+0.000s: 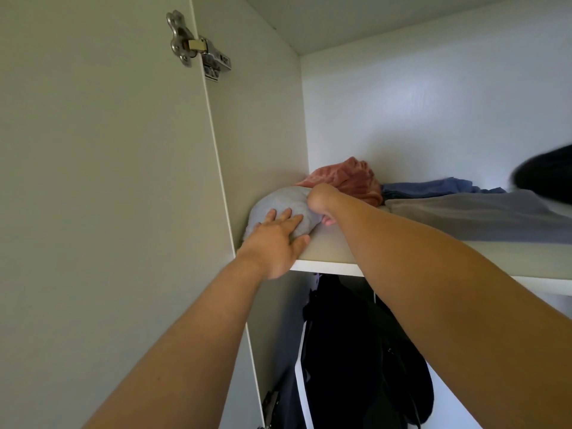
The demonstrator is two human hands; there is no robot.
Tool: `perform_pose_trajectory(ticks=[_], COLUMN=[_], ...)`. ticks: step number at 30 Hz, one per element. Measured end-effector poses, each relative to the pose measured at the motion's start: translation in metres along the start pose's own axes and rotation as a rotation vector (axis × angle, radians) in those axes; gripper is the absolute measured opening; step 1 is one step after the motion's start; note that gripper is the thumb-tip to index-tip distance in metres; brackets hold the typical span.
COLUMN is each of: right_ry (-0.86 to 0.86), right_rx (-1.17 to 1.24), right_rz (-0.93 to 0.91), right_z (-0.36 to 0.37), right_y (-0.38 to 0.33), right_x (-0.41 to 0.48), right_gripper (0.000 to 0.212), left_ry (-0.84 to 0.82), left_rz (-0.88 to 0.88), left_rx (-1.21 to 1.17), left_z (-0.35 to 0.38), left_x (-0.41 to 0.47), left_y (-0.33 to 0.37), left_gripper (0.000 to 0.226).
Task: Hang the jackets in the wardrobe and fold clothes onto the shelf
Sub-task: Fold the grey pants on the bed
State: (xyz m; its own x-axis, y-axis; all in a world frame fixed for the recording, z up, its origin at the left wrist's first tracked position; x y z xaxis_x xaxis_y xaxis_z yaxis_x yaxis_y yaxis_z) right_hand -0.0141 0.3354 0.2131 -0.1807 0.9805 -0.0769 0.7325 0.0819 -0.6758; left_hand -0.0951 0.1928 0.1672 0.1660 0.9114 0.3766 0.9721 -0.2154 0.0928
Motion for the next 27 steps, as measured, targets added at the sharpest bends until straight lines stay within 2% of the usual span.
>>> perform_pose_trajectory(ticks=[5, 11, 17, 19, 21, 24, 27], right_ry=[-0.021, 0.098, 0.419, 0.473, 0.494, 0.422, 0.376], right_rx=[0.018, -0.096, -0.031, -0.046, -0.032, 0.085, 0.191], right_rz=[0.071, -0.036, -0.054, -0.079, -0.15, -0.229, -0.349], right_z=[0.013, 0.015, -0.005, -0.009, -0.015, -0.022, -0.021], right_y=[-0.007, -0.008, -0.002, -0.002, -0.009, -0.016, -0.014], right_x=[0.023, 0.035, 0.012, 0.002, -0.017, -0.049, -0.089], right_gripper=[0.038, 0.035, 0.037, 0.037, 0.035, 0.034, 0.032], left_ry=[0.024, 0.013, -0.008, 0.082, 0.235, 0.46, 0.631], left_rz=[0.004, -0.016, -0.059, -0.088, -0.119, -0.191, -0.208], left_rx=[-0.077, -0.064, -0.022, -0.036, -0.037, -0.059, -0.075], left_z=[0.004, 0.006, 0.0, -0.006, -0.018, -0.034, -0.048], left_x=[0.004, 0.005, -0.001, -0.008, -0.02, -0.047, -0.086], left_y=[-0.014, -0.013, -0.007, -0.004, 0.001, 0.012, 0.03], left_gripper=[0.06, 0.059, 0.066, 0.064, 0.053, 0.03, 0.026])
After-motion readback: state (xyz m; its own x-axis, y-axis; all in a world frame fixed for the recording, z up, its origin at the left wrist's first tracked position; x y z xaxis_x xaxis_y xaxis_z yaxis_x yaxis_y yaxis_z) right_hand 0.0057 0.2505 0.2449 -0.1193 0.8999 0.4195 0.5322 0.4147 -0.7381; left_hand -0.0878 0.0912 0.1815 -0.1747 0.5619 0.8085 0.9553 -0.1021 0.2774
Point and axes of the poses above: each hand's wrist, its own x-axis towards the middle knuckle, its own z-axis out of the palm, y = z × x, the point moved 5 cm from there along x, towards the middle knuckle, and after that the axes turned 15 degrees about z, right-handed, at the moved point
